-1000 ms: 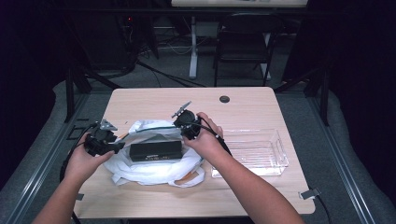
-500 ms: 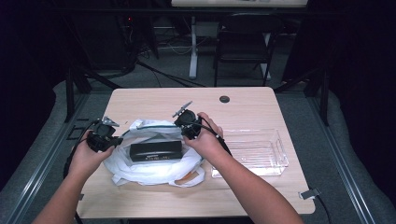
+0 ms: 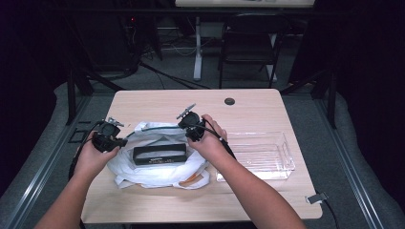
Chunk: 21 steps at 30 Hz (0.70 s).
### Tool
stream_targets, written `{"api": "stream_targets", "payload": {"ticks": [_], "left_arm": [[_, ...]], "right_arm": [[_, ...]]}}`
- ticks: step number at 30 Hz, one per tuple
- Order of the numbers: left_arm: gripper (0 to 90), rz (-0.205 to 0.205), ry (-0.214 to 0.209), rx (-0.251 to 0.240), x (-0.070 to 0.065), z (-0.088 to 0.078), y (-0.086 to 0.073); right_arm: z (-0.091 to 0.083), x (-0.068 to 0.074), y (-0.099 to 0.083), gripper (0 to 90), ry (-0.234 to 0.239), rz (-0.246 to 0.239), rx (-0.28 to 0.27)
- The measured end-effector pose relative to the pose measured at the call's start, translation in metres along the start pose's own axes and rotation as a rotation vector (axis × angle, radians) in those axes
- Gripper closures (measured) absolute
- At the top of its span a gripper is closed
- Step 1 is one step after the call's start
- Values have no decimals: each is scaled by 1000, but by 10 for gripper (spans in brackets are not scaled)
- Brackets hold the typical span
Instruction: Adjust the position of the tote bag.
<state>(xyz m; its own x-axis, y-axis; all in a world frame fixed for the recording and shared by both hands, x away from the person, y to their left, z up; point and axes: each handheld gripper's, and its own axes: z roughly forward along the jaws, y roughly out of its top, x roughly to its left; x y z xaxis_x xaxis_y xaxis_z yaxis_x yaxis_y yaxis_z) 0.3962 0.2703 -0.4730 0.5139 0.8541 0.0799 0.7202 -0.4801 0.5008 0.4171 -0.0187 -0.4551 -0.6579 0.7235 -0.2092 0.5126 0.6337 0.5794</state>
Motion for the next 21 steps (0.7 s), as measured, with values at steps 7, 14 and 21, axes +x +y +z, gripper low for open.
{"api": "stream_targets", "payload": {"ticks": [7, 14, 21], "left_arm": [[880, 3, 17, 9, -2, 1, 6], [881, -16, 29, 6, -3, 5, 10], [882, -23, 28, 16, -2, 7, 12]], "right_arm": [[6, -3, -1, 819, -14, 18, 0], [12, -8, -1, 819, -25, 28, 19], [16, -9, -1, 819, -26, 42, 24]]}}
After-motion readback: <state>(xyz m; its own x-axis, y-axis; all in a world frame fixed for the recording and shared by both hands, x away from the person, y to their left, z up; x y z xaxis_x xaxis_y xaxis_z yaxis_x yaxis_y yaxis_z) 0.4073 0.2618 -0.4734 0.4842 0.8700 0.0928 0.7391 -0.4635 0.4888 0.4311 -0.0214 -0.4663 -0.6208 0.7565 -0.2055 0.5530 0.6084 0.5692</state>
